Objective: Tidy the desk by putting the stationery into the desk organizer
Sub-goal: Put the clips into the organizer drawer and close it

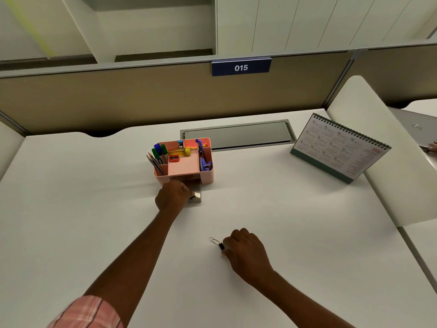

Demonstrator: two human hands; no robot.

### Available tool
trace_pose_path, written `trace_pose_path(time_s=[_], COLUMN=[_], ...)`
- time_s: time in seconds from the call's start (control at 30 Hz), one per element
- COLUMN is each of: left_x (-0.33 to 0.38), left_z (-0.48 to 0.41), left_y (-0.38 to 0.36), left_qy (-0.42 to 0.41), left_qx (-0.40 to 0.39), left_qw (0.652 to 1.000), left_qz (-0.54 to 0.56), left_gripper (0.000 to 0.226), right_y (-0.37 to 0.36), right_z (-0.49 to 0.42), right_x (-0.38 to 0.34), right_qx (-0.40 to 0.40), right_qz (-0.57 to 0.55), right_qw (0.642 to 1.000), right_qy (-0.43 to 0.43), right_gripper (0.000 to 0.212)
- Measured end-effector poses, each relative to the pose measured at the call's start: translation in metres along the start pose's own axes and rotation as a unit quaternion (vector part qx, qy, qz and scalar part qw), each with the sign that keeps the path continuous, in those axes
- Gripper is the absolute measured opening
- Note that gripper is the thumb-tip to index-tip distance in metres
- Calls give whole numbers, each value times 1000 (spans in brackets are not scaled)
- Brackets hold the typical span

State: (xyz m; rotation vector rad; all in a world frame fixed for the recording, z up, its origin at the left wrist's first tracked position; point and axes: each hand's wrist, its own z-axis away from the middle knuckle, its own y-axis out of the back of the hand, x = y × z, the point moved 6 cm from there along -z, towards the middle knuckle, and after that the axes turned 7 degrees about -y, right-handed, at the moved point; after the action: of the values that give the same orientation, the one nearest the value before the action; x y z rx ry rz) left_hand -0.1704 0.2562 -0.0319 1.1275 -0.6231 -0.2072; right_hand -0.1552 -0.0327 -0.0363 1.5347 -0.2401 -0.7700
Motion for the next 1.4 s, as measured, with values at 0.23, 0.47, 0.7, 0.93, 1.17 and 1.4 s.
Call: trace_pose_path(time_s=[0.23, 0.47, 0.7, 0.93, 1.17, 1.4], left_x=[7, 2, 2, 4, 2, -5], left_z=[34, 99, 144, 152, 162, 144], left_y=[17, -10, -52, -52, -52, -22], left_qy=[0, -21, -37, -34, -45, -45], left_qx=[69, -1, -169, -185, -203, -95], left_qw=[992, 986, 945, 922, 919, 934], left_qz=[110, 165, 278, 339, 335, 340], left_gripper=[25, 27, 18, 9, 13, 6], right_y=[-17, -13, 15, 23, 22, 18], right_z=[-9, -9, -10, -6, -4, 3], right_x=[-7, -7, -12, -15, -20, -15], right_qx=[-48, -25, 53, 103, 106, 76], right_qz=[46, 42, -14, -24, -19, -2], right_qw=[998, 999, 998, 993, 992, 996], right_qy=[13, 18, 36, 51, 62, 53], right_gripper=[21, 18, 17, 14, 10, 32])
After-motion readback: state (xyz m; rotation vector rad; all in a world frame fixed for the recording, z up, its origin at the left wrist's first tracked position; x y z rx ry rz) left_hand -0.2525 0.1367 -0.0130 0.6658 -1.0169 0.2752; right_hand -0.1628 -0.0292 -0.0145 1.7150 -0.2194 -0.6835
